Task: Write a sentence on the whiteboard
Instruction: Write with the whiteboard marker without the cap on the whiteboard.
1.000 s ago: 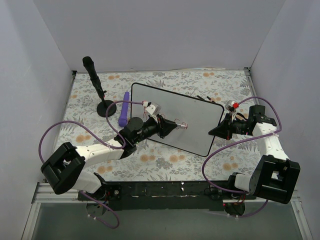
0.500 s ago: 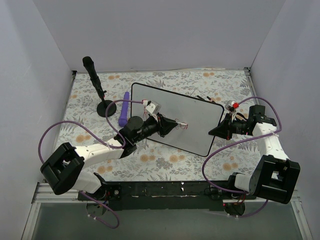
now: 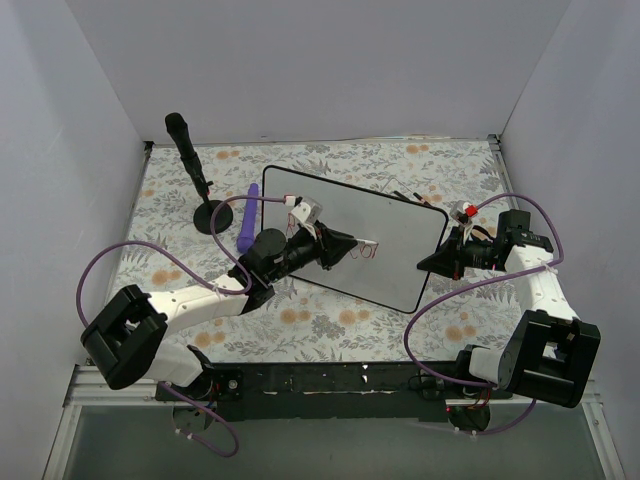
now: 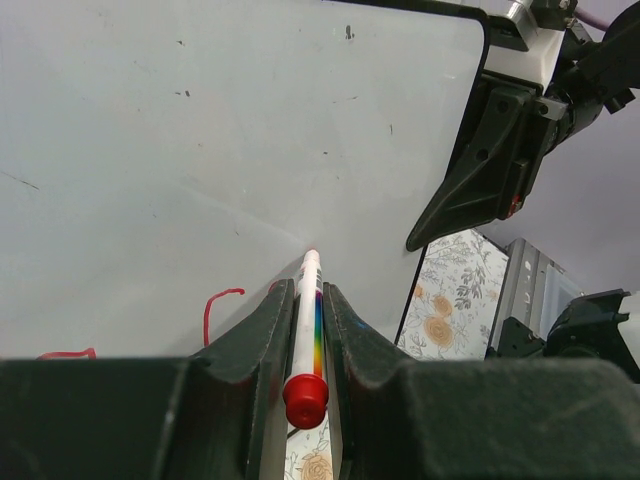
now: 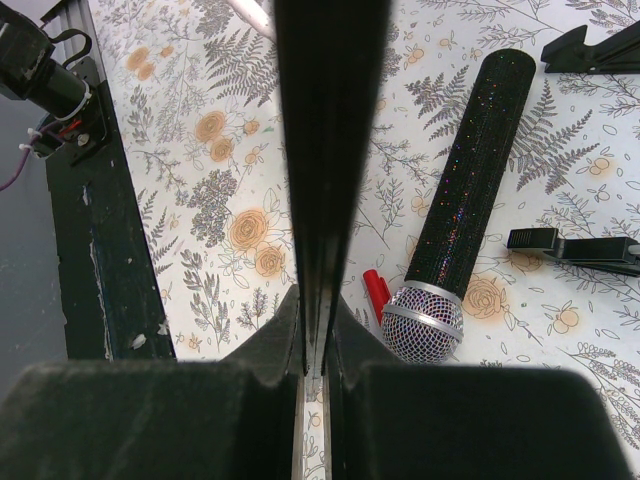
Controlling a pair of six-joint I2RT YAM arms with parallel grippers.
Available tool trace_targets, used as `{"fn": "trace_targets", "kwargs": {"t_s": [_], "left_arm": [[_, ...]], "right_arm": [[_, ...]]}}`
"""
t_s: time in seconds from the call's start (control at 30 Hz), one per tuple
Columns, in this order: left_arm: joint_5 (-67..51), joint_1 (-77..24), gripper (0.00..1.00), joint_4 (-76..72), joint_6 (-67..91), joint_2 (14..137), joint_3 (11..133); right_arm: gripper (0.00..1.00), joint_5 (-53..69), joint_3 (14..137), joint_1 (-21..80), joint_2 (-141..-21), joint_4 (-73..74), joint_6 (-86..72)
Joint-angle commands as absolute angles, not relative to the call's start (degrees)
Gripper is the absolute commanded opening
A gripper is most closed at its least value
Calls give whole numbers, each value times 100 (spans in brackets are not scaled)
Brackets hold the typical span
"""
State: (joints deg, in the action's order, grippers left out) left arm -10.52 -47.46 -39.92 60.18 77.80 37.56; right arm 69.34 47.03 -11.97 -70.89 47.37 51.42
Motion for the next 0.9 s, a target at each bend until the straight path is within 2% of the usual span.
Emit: {"fn": "trace_targets", "kwargs": {"t_s": [0.0,0.87], "left_arm": [[-1019,-4729,0,-4034,5906,7778,3964],[-1257,-4729,0,-3753,6012,8139,3867]], "right_arm": [[1,6732,4790,-1142,-7058,4693,5361],[1,6732,4781,-1134,-7058,4693,5361]]}}
